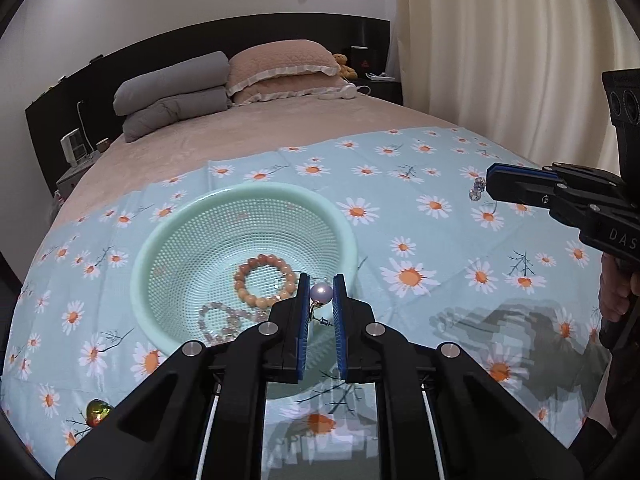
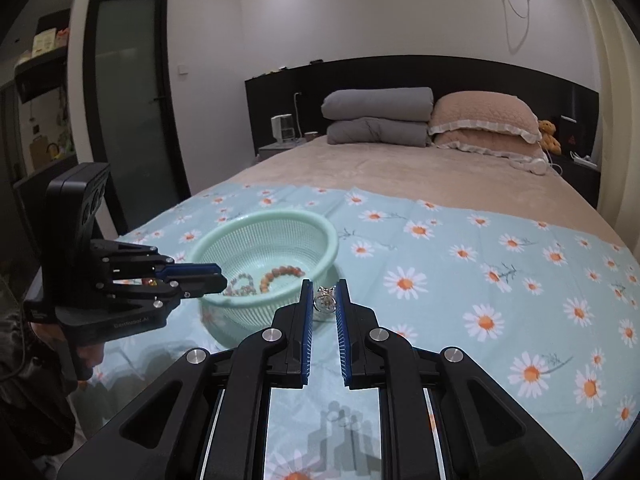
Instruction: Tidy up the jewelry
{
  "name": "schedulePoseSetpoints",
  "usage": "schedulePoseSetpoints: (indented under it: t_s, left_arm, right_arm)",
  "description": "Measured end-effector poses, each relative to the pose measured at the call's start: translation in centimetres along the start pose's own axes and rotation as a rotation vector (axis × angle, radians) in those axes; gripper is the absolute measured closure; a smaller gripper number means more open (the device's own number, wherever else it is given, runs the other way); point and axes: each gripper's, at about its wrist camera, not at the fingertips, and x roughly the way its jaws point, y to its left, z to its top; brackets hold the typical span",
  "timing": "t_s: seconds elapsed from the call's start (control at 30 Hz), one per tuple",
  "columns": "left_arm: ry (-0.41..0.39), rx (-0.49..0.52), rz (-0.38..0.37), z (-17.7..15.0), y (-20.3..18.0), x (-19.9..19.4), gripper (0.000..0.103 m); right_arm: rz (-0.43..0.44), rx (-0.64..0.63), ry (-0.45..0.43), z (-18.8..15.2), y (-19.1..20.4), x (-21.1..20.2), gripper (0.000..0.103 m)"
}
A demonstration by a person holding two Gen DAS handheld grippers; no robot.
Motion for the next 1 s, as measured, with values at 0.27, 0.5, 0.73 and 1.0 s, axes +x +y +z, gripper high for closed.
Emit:
schedulePoseSetpoints:
  t_s: [0.27, 0.5, 0.73, 1.0]
  left_arm:
    - [-0.027, -0.052, 0.054, 0.2, 4.9, -0.4, 0.091]
    - [-0.016, -0.078, 0.053, -0.4, 6.7, 0.9, 0.091]
    - [-0.012, -0.092, 0.136, -1.0, 7.3, 1.9, 0.014]
    - [-0.021, -0.142, 0.169, -1.0, 9.9, 1.1, 0.014]
  right_arm:
    - [0.075, 0.003, 0.012, 2.5, 2.5, 5.4, 0.092]
    - [0.089, 0.002, 0.053, 2.4, 4.2, 9.1, 0.092]
    - [-0.058, 0.009, 0.065, 2.0, 3.8, 10.7, 0.03]
    - [-0.106, 0.068, 0.066, 2.5, 1.6, 11.1, 0.026]
